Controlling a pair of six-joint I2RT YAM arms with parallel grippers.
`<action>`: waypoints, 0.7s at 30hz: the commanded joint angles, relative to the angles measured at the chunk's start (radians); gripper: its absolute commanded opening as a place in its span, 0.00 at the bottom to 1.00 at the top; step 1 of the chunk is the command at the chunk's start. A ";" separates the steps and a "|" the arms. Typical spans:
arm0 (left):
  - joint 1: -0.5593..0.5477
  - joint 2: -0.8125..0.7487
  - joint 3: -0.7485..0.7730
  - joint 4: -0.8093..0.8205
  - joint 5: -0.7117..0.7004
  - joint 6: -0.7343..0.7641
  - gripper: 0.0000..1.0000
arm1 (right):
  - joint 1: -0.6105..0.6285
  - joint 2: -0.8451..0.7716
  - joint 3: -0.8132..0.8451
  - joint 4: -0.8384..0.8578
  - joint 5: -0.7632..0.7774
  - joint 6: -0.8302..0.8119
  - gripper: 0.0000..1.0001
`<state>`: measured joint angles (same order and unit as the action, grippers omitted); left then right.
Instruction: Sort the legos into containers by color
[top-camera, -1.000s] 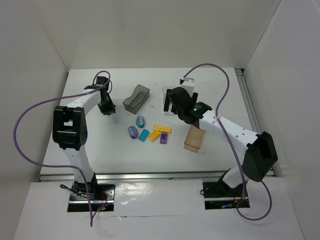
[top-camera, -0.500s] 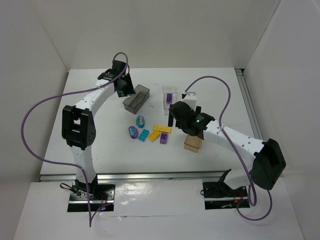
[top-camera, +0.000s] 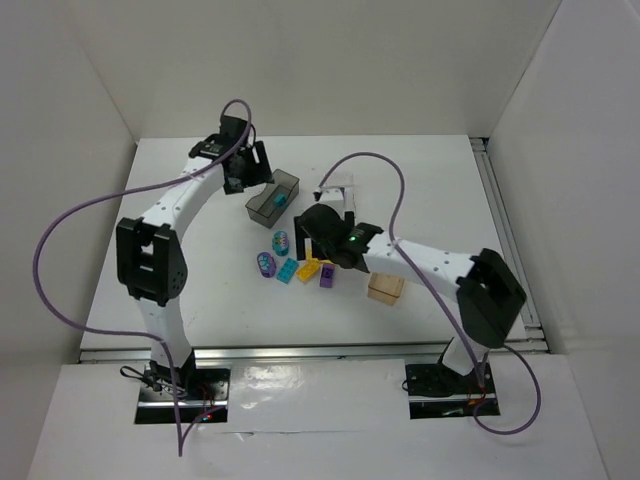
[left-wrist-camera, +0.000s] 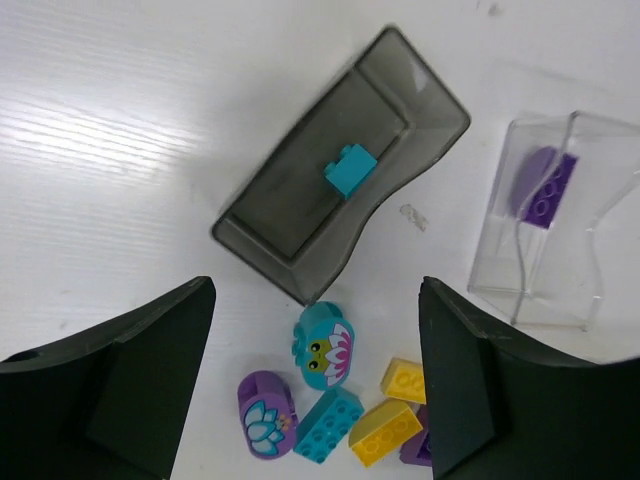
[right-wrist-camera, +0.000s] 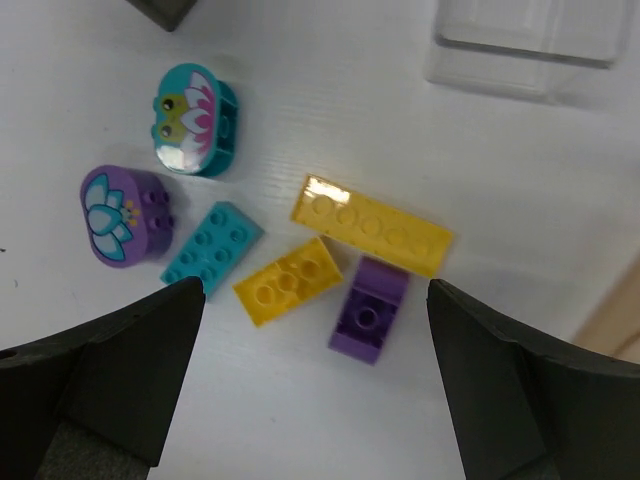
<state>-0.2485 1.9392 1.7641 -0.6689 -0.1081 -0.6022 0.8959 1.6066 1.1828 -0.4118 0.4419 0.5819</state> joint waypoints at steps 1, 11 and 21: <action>0.060 -0.186 -0.011 -0.018 -0.068 -0.007 0.87 | 0.012 0.128 0.129 0.113 -0.054 -0.037 1.00; 0.235 -0.470 -0.219 -0.052 -0.070 -0.019 0.86 | 0.012 0.456 0.405 0.113 -0.095 -0.005 1.00; 0.264 -0.511 -0.319 -0.052 -0.028 0.036 0.86 | 0.012 0.613 0.538 0.070 -0.095 0.015 0.76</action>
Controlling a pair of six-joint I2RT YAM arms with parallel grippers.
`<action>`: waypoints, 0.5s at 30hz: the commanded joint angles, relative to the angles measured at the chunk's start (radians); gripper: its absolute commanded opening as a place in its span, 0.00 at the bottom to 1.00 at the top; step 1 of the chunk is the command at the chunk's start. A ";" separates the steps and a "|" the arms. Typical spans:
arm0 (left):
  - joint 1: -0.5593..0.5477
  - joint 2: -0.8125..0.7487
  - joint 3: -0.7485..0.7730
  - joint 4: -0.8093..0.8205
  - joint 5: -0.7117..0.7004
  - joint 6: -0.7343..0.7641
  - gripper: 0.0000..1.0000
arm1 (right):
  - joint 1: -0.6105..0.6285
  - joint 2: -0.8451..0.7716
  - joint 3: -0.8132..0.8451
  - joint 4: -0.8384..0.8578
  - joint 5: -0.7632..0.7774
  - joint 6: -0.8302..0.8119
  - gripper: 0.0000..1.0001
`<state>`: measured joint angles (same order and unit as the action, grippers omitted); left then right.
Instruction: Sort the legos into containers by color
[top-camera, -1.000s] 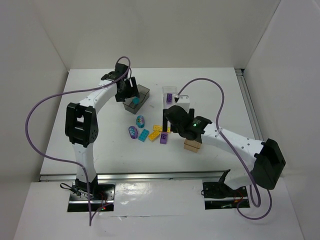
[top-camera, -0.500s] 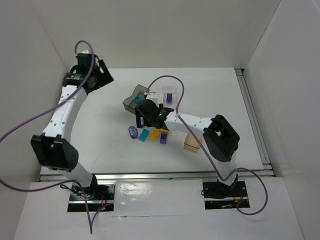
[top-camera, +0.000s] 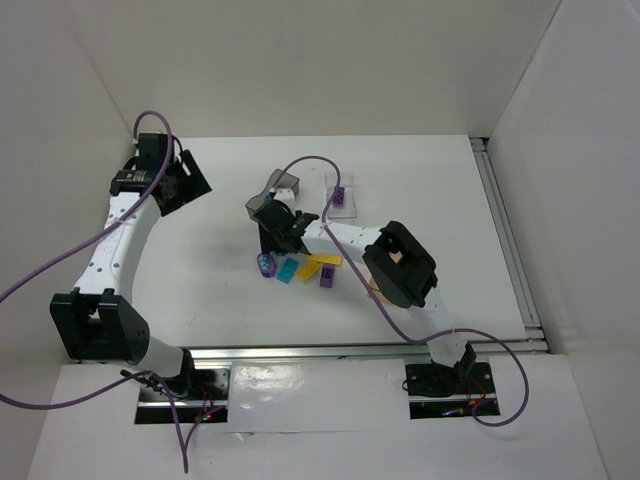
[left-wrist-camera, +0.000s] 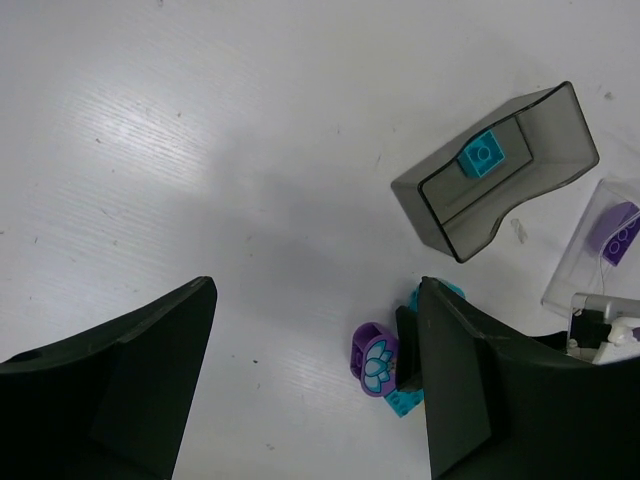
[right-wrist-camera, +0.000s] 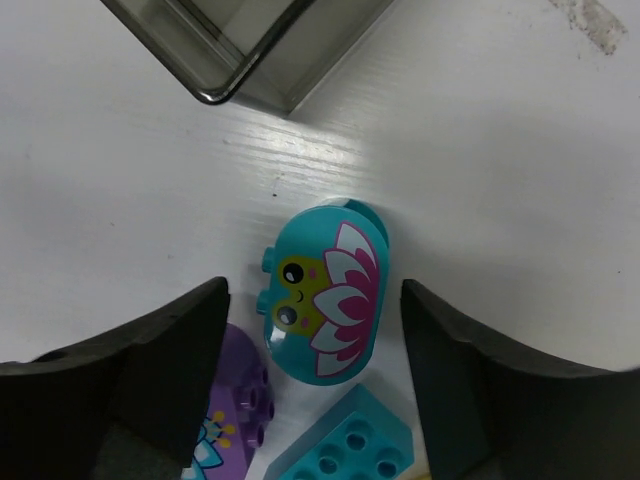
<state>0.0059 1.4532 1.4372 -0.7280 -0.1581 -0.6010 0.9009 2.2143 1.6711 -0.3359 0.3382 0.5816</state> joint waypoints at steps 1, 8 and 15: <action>0.009 -0.025 -0.003 0.007 0.022 0.035 0.86 | 0.007 0.005 0.050 -0.006 0.018 0.015 0.72; 0.019 -0.034 -0.026 0.007 0.031 0.058 0.86 | 0.026 -0.017 0.093 -0.052 0.057 0.015 0.42; -0.034 -0.063 -0.210 0.038 0.106 0.052 0.91 | 0.036 -0.174 0.018 -0.011 0.162 -0.015 0.40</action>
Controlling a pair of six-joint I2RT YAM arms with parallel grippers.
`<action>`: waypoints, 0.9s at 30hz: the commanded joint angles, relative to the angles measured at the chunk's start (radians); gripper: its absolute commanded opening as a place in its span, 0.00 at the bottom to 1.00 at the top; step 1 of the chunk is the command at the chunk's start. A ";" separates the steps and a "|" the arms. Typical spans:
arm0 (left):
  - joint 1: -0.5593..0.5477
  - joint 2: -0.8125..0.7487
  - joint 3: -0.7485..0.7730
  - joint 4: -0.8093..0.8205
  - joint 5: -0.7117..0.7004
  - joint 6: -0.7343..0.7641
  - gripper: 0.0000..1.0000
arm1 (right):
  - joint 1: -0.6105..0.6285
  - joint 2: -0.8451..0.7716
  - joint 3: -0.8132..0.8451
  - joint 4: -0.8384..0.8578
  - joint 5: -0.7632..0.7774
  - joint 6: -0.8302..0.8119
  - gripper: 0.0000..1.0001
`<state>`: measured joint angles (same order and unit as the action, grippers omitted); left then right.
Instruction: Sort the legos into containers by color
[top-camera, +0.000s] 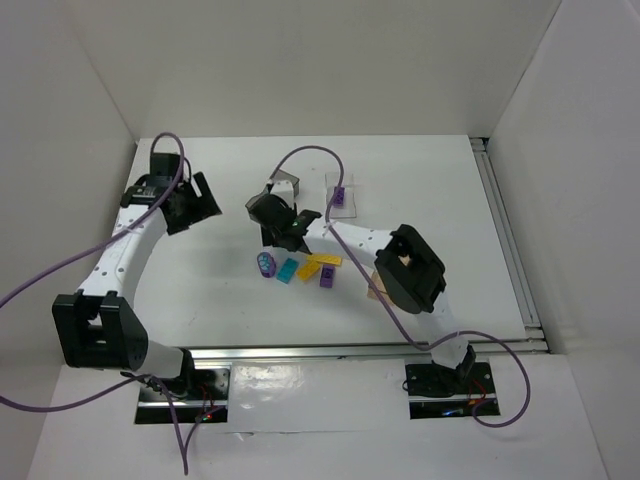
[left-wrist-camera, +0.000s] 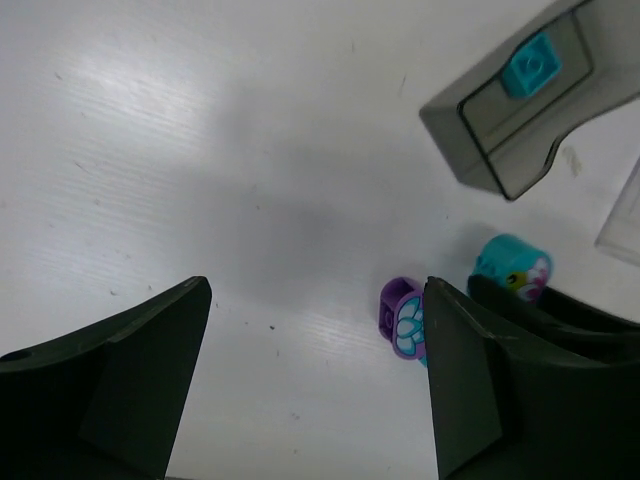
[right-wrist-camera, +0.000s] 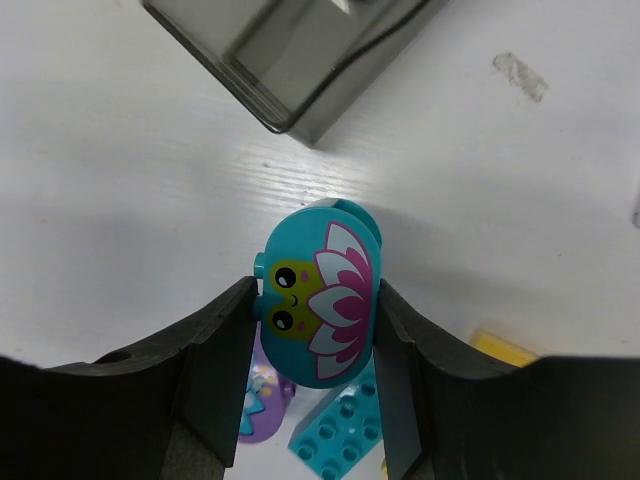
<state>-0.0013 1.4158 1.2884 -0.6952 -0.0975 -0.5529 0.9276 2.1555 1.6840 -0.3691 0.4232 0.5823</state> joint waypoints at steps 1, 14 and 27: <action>-0.037 -0.026 -0.087 0.014 0.060 -0.025 0.91 | 0.001 -0.115 0.025 0.022 0.077 -0.016 0.40; -0.046 -0.181 -0.313 0.048 0.148 -0.102 0.92 | -0.117 0.210 0.491 -0.048 0.034 -0.087 0.51; -0.229 -0.100 -0.316 0.075 0.117 -0.154 0.92 | -0.174 -0.020 0.280 0.062 0.038 -0.079 0.95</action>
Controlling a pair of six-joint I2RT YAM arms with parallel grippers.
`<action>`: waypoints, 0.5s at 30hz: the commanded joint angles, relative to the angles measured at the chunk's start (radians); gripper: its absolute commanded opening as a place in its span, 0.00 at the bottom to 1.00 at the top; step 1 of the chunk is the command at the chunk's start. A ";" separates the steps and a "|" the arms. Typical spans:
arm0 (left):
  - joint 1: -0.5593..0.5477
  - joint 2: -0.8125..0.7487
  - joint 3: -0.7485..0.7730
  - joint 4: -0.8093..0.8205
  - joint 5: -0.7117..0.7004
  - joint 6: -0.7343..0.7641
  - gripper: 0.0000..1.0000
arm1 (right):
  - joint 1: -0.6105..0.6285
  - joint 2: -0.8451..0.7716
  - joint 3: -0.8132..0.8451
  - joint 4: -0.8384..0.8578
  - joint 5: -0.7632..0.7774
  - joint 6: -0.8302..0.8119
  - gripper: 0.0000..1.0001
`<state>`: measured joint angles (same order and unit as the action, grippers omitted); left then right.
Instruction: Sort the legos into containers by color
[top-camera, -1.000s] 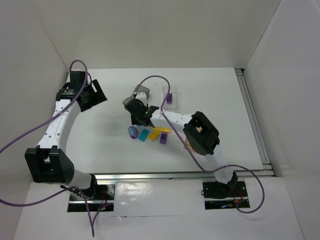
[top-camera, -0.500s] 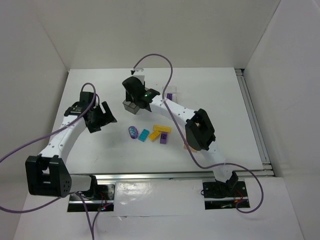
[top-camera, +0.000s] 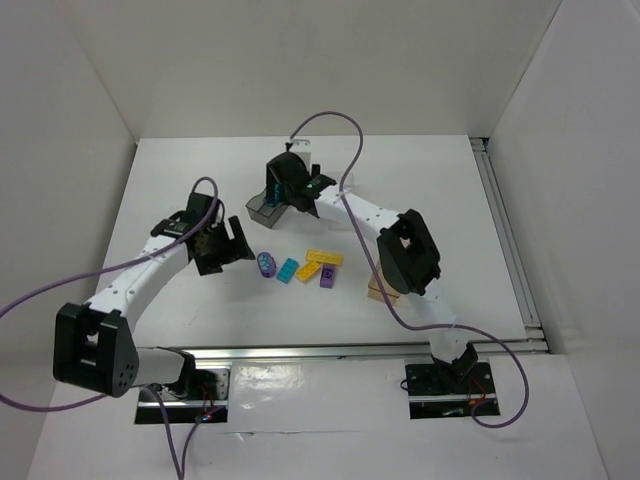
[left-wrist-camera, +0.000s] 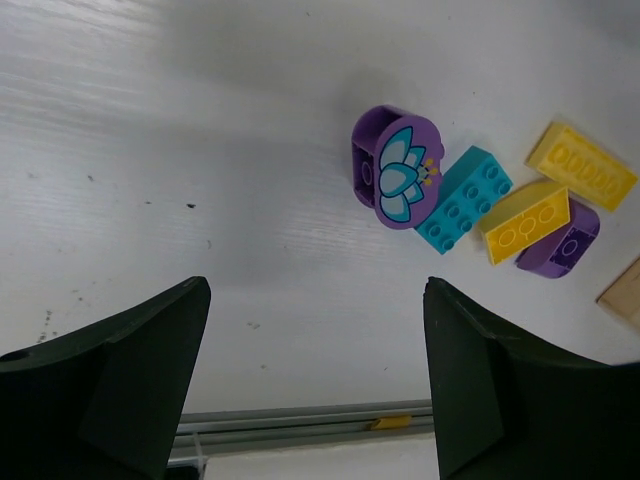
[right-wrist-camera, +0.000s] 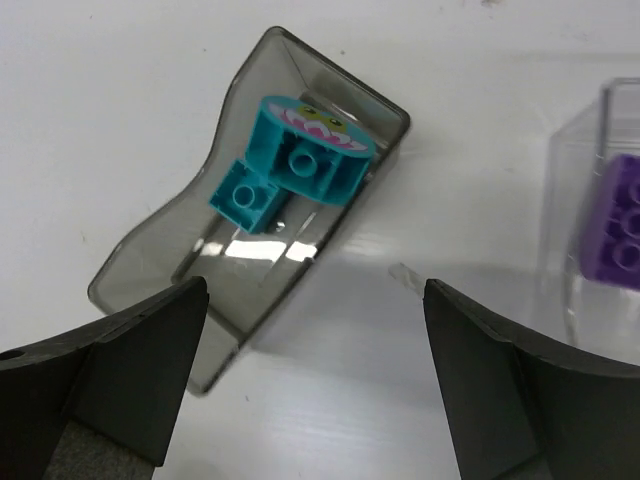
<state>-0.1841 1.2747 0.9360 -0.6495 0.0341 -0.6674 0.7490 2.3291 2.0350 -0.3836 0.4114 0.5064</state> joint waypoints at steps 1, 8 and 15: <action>-0.087 0.081 0.047 0.030 -0.026 -0.056 0.91 | 0.004 -0.233 -0.116 0.092 0.050 -0.003 0.95; -0.251 0.274 0.147 0.065 -0.129 -0.130 0.84 | -0.020 -0.566 -0.470 0.104 0.127 -0.003 0.95; -0.282 0.422 0.216 0.056 -0.206 -0.186 0.78 | -0.059 -0.807 -0.706 0.045 0.162 0.007 0.97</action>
<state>-0.4603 1.6741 1.1065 -0.5926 -0.1143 -0.8127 0.7074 1.5688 1.3869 -0.3183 0.5320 0.5049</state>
